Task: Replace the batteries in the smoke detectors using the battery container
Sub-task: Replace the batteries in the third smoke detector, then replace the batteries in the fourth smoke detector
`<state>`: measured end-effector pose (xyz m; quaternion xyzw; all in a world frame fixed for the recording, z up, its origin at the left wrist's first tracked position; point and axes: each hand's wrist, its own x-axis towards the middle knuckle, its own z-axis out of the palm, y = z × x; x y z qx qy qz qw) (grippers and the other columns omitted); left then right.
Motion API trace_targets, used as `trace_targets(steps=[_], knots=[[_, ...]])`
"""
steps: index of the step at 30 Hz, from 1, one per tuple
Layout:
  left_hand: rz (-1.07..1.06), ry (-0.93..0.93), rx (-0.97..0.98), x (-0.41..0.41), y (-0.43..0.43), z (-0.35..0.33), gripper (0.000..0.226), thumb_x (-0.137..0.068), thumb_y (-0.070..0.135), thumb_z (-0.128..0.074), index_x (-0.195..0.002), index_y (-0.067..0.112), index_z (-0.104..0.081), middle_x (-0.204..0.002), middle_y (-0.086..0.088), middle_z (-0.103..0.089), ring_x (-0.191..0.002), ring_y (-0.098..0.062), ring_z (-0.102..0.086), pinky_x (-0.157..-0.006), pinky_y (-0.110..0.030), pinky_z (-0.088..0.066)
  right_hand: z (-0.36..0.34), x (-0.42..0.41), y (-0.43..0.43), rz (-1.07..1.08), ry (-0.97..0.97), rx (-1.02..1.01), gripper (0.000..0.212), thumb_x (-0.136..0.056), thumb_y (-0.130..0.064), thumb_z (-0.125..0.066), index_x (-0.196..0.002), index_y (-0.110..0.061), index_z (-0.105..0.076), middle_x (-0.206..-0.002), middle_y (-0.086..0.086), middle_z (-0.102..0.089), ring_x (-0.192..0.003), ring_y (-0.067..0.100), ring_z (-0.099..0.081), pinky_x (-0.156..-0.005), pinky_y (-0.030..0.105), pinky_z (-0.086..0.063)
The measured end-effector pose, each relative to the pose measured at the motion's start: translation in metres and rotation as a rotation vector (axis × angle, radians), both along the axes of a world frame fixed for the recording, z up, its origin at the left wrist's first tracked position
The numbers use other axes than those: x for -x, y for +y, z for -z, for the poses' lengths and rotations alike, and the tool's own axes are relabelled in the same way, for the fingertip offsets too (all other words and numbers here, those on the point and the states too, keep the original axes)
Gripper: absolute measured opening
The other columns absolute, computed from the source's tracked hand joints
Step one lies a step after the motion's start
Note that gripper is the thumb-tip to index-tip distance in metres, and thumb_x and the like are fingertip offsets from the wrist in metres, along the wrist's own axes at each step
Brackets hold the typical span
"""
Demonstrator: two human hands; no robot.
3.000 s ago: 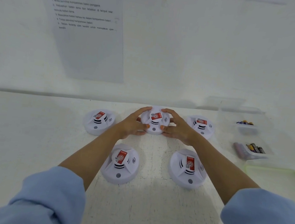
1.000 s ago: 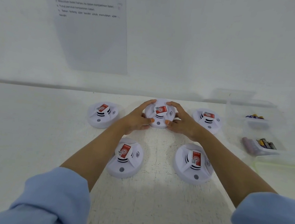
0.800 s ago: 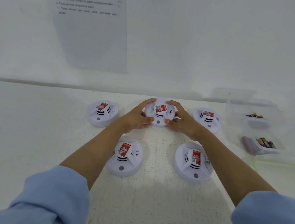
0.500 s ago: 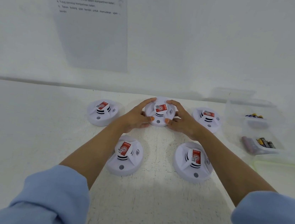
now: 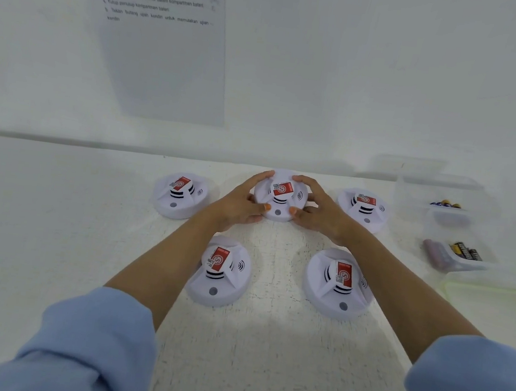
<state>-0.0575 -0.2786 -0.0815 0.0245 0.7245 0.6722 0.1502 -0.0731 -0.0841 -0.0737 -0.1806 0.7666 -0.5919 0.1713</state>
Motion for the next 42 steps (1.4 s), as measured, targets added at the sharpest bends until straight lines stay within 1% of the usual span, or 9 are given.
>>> trace_targets(steps=[4, 10, 14, 19, 25, 31, 34, 37, 42], knots=[[-0.02, 0.038, 0.035, 0.0, 0.003, -0.002, 0.063, -0.089, 0.001, -0.056, -0.141, 0.028, -0.032, -0.128, -0.007, -0.047, -0.098, -0.014, -0.054, -0.072, -0.019, -0.053, 0.0, 0.0, -0.002, 0.064, 0.055, -0.017, 0.055, -0.086, 0.001, -0.058, -0.134, -0.012, -0.036, -0.099, -0.006, -0.052, -0.085, 0.014, -0.056, -0.06, 0.011, -0.051], [-0.052, 0.168, 0.31, 0.004, 0.013, 0.0, 0.062, -0.091, 0.006, -0.056, -0.144, 0.022, -0.028, -0.148, -0.006, -0.034, -0.132, -0.025, -0.038, -0.108, -0.043, -0.036, -0.001, 0.004, 0.002, 0.08, 0.078, -0.102, 0.058, -0.085, 0.001, -0.059, -0.138, -0.008, -0.035, -0.11, 0.007, -0.051, -0.081, 0.003, -0.053, -0.059, 0.007, -0.048], [-0.093, 0.174, 0.394, 0.009, 0.011, 0.001, 0.059, -0.086, 0.006, -0.06, -0.141, 0.014, -0.039, -0.143, -0.01, -0.043, -0.13, -0.028, -0.041, -0.106, -0.046, -0.038, 0.001, 0.007, -0.001, 0.044, 0.101, -0.206, 0.057, -0.089, -0.006, -0.056, -0.141, -0.01, -0.033, -0.13, 0.011, -0.051, -0.097, 0.009, -0.052, -0.076, 0.012, -0.046], [-0.102, 0.165, 0.364, 0.004, 0.008, -0.001, 0.056, -0.085, 0.007, -0.064, -0.137, 0.012, -0.045, -0.137, -0.01, -0.049, -0.124, -0.028, -0.047, -0.102, -0.047, -0.042, -0.001, 0.009, -0.002, 0.016, 0.072, -0.224, 0.056, -0.09, -0.008, -0.055, -0.141, -0.009, -0.034, -0.136, 0.01, -0.049, -0.107, 0.013, -0.048, -0.087, 0.02, -0.041], [-0.166, 0.154, 0.377, -0.012, -0.007, -0.015, 0.048, -0.088, 0.021, -0.062, -0.133, 0.025, -0.046, -0.119, -0.006, -0.047, -0.112, -0.021, -0.048, -0.097, -0.037, -0.044, -0.013, 0.0, 0.0, 0.113, 0.186, -0.316, 0.06, -0.088, -0.023, -0.061, -0.141, -0.021, -0.034, -0.146, 0.004, -0.032, -0.126, 0.021, -0.037, -0.098, 0.028, -0.034], [-0.166, 0.09, 0.214, -0.052, -0.039, -0.029, 0.035, -0.091, 0.019, -0.058, -0.126, 0.021, -0.051, -0.095, 0.001, -0.057, -0.109, -0.018, -0.053, -0.092, -0.031, -0.042, -0.034, -0.039, -0.02, 0.203, 0.322, -0.239, 0.057, -0.079, -0.02, -0.072, -0.13, -0.021, -0.047, -0.131, 0.002, -0.046, -0.106, 0.009, -0.042, -0.09, 0.021, -0.035], [-0.108, 0.065, 0.231, -0.076, -0.049, -0.028, 0.038, -0.091, 0.024, -0.057, -0.129, 0.021, -0.05, -0.105, 0.0, -0.058, -0.111, -0.015, -0.051, -0.091, -0.029, -0.039, -0.037, -0.066, -0.037, 0.111, 0.214, -0.249, 0.067, -0.074, -0.019, -0.076, -0.133, -0.018, -0.042, -0.121, -0.001, -0.048, -0.107, 0.011, -0.046, -0.085, 0.018, -0.037], [-0.037, 0.029, 0.26, -0.099, -0.063, -0.018, 0.046, -0.089, 0.029, -0.061, -0.132, 0.02, -0.047, -0.119, -0.003, -0.056, -0.116, -0.016, -0.052, -0.095, -0.027, -0.04, -0.024, -0.094, -0.052, 0.0, 0.118, -0.358, 0.084, -0.071, -0.022, -0.078, -0.14, -0.019, -0.031, -0.13, -0.003, -0.043, -0.121, 0.014, -0.041, -0.097, 0.023, -0.033], [0.149, 0.055, 0.337, -0.123, -0.077, -0.003, 0.085, -0.073, 0.017, -0.078, -0.143, 0.015, -0.03, -0.129, 0.002, -0.046, -0.117, -0.012, -0.046, -0.092, -0.024, -0.041, -0.001, -0.124, -0.071, -0.039, 0.045, -0.472, 0.104, -0.065, -0.02, -0.083, -0.145, -0.013, -0.017, -0.146, 0.0, -0.032, -0.133, 0.016, -0.034, -0.11, 0.031, -0.031]])
